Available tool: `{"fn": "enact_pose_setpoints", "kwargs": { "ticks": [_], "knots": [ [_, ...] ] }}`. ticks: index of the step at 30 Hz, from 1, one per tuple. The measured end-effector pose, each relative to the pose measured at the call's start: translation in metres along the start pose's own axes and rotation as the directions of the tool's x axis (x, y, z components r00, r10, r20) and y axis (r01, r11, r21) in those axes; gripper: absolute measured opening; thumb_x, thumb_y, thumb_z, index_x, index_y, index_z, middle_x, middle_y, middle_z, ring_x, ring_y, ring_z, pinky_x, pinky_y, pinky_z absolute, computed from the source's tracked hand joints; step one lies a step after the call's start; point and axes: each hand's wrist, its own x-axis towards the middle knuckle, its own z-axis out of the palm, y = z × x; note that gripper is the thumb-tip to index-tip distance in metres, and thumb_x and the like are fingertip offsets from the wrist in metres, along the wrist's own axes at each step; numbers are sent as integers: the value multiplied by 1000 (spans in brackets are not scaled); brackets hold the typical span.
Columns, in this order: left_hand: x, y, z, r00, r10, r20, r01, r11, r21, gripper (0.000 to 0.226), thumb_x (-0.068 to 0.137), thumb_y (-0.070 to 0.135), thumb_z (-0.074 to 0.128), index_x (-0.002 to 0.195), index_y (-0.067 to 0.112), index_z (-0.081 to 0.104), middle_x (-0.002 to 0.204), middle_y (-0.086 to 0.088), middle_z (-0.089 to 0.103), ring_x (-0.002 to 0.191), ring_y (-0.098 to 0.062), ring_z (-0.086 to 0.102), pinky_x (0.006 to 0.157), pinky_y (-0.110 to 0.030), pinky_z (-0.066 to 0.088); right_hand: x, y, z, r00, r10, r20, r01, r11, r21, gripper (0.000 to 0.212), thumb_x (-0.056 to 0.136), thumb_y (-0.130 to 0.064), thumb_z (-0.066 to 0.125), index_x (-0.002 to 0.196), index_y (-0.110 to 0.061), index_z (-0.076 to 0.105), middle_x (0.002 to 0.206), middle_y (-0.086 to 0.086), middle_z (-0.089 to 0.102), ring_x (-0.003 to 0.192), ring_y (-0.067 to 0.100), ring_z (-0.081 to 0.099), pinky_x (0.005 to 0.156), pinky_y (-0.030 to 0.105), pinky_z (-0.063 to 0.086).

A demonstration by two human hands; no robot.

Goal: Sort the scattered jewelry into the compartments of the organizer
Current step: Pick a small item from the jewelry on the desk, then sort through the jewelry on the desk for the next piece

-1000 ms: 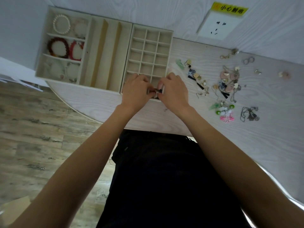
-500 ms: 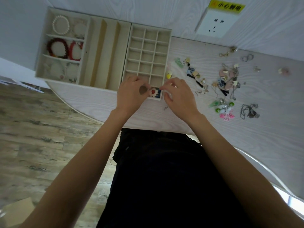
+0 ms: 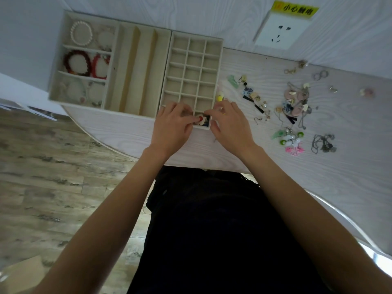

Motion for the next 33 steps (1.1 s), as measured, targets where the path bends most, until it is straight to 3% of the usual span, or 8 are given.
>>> {"fn": "enact_pose_setpoints", "kwargs": {
  "ticks": [9, 14, 16, 19, 23, 26, 29, 33],
  "knots": [
    [0, 0, -2, 999, 23, 46, -25, 999, 25, 33, 83, 21, 42, 83, 23, 75, 99, -4, 63, 90, -29, 52, 73, -39, 42, -1, -3, -1, 999, -5, 46, 3, 999, 45, 25, 85, -8, 55, 100, -18, 72, 113, 12, 55, 100, 29, 51, 76, 37, 47],
    [3, 5, -2, 999, 31, -15, -31, 999, -8, 25, 85, 16, 48, 82, 18, 73, 97, -3, 63, 90, -25, 52, 73, -38, 45, -8, 0, -6, 996, 75, 40, -82, 970, 228, 25, 89, -10, 52, 108, -16, 68, 118, 6, 54, 108, 20, 47, 82, 27, 41],
    [4, 14, -5, 995, 43, -89, -48, 997, -57, 19, 83, 8, 53, 86, 14, 71, 96, -4, 63, 90, -22, 50, 76, -32, 44, -17, 7, -14, 995, 100, 6, -98, 961, 260, 25, 90, -10, 52, 107, -16, 68, 115, 4, 56, 108, 20, 48, 85, 25, 39],
    [10, 49, -7, 981, 99, -165, -131, 971, -201, 18, 84, 4, 54, 92, 9, 69, 96, -6, 63, 90, -23, 54, 78, -25, 41, -47, 32, -30, 966, 201, -165, -149, 948, 281, 23, 86, -8, 54, 101, -13, 70, 104, 5, 62, 99, 22, 55, 83, 25, 40],
    [24, 105, 14, 980, 201, -7, -186, 896, -403, 20, 87, 9, 58, 105, 10, 66, 100, -3, 64, 93, -16, 54, 84, -25, 43, -105, 76, -41, 834, 469, -292, -400, 877, 266, 20, 83, -5, 58, 97, -12, 71, 95, 6, 67, 89, 22, 59, 76, 19, 37],
    [38, 150, 45, 916, 338, 217, -229, 883, -411, 25, 90, 17, 60, 114, 13, 62, 107, -1, 64, 97, -17, 55, 84, -31, 47, -140, 108, -45, 741, 602, -296, -539, 797, 272, 21, 82, 0, 61, 98, -10, 69, 93, 6, 68, 78, 22, 62, 70, 22, 42],
    [47, 186, 74, 830, 427, 359, -304, 886, -350, 26, 93, 23, 56, 117, 17, 62, 116, -2, 60, 111, -19, 49, 92, -30, 42, -148, 128, -42, 752, 601, -272, -550, 799, 243, 23, 80, -1, 64, 101, -10, 67, 97, 7, 67, 80, 23, 62, 71, 31, 50],
    [43, 199, 95, 812, 452, 370, -429, 891, -147, 28, 91, 20, 55, 118, 19, 62, 120, -5, 57, 118, -26, 46, 87, -36, 49, -146, 139, -35, 816, 525, -242, -521, 849, 86, 26, 82, -4, 65, 105, -13, 69, 102, 7, 66, 94, 28, 59, 75, 33, 48]
  ]
}}
